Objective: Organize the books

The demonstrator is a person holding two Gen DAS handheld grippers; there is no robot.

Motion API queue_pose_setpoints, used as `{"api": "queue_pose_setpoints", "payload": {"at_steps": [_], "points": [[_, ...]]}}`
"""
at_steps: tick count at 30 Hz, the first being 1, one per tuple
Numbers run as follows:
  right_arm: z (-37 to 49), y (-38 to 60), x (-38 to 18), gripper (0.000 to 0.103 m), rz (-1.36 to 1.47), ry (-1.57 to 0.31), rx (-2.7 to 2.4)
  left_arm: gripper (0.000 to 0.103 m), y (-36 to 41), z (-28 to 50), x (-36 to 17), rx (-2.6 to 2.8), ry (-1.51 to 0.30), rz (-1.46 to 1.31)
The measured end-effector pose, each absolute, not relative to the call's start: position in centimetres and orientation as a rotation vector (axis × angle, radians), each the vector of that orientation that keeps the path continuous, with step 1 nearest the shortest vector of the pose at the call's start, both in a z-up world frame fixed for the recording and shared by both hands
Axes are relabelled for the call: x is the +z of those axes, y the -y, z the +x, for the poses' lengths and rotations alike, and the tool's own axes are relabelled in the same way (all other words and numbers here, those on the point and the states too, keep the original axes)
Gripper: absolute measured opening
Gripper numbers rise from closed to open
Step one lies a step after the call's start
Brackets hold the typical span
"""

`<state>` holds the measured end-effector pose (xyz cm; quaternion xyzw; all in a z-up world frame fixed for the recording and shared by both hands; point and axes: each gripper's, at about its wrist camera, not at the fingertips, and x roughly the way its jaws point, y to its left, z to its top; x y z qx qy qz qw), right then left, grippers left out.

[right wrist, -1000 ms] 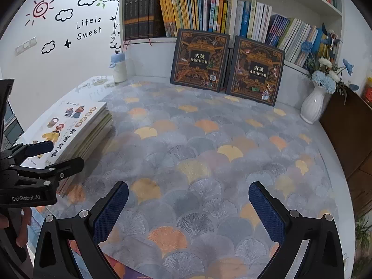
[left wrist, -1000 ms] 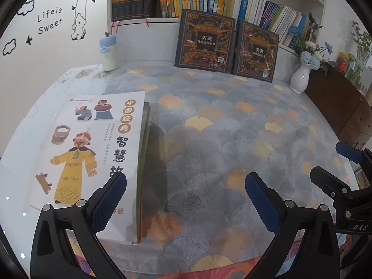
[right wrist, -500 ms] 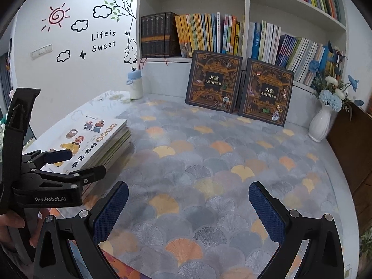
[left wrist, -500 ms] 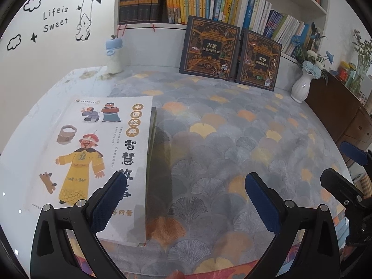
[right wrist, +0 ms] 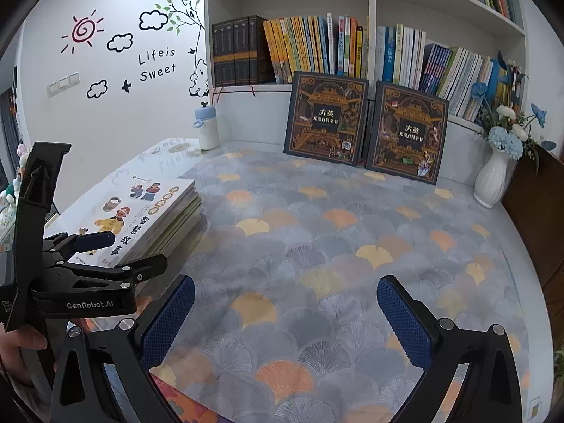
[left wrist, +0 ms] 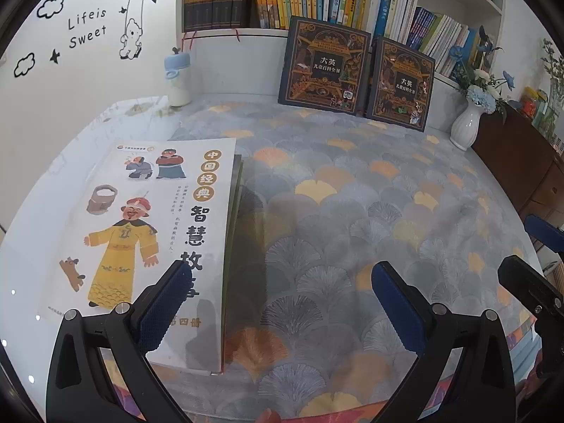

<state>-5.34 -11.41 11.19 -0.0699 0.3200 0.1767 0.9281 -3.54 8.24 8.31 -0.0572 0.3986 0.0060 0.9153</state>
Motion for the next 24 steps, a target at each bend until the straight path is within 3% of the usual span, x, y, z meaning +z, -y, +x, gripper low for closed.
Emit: {"api": "queue_pose_setpoints", "payload": {"at_steps": [24], "points": [[-3.5, 12.8, 10.3, 0.103, -0.082, -0.675, 0.319, 0.102, -7.6, -1.4, 6.9, 0.027, -0.823, -0.129]]}}
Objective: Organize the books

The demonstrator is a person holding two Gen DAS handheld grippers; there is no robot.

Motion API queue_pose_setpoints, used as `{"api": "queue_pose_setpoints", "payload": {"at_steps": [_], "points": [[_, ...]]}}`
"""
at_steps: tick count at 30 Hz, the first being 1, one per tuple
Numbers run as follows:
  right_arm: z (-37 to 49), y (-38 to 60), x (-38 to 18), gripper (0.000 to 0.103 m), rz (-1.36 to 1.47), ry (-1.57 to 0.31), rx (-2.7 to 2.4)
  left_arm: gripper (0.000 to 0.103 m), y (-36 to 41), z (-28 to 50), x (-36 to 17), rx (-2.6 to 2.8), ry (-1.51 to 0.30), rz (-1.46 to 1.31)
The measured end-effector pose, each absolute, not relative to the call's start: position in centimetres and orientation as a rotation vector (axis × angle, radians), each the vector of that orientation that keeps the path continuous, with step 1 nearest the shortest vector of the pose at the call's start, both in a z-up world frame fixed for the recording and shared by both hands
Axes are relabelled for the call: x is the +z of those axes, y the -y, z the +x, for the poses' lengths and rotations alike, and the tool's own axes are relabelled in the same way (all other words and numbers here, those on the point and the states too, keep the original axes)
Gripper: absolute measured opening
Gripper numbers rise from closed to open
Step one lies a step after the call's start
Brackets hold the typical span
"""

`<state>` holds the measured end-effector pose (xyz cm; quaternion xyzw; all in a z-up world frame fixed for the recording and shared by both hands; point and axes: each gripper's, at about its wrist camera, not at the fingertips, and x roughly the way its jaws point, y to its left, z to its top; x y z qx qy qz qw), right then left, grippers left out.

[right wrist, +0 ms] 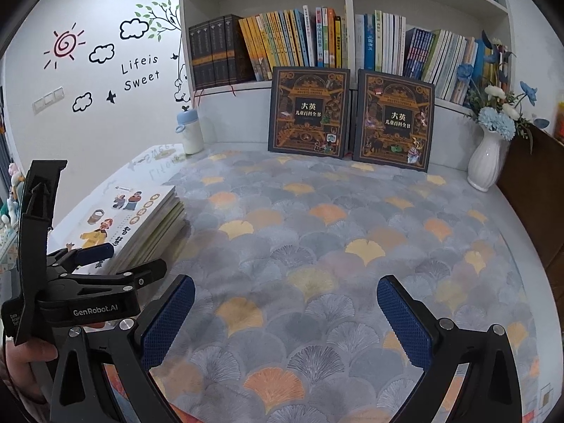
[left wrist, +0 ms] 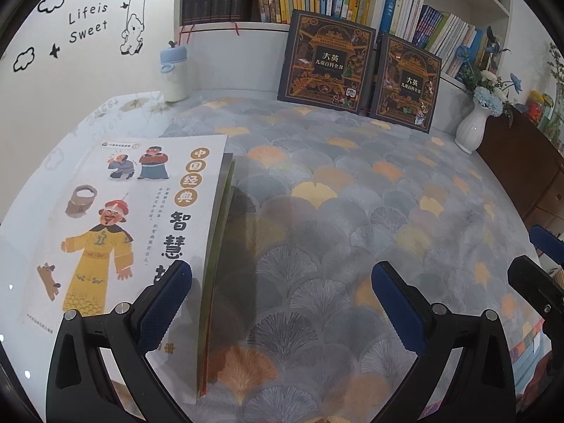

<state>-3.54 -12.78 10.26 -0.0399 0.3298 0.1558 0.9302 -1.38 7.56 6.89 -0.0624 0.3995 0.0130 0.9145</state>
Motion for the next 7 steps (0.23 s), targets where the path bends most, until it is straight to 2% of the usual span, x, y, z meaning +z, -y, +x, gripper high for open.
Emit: {"api": "queue_pose_setpoints", "payload": {"at_steps": [7], "points": [[-2.6, 13.6, 9.4, 0.103, -0.076, -0.693, 0.296, 0.102, -5.5, -0.9, 6.6, -0.018, -0.789, -0.101]]}}
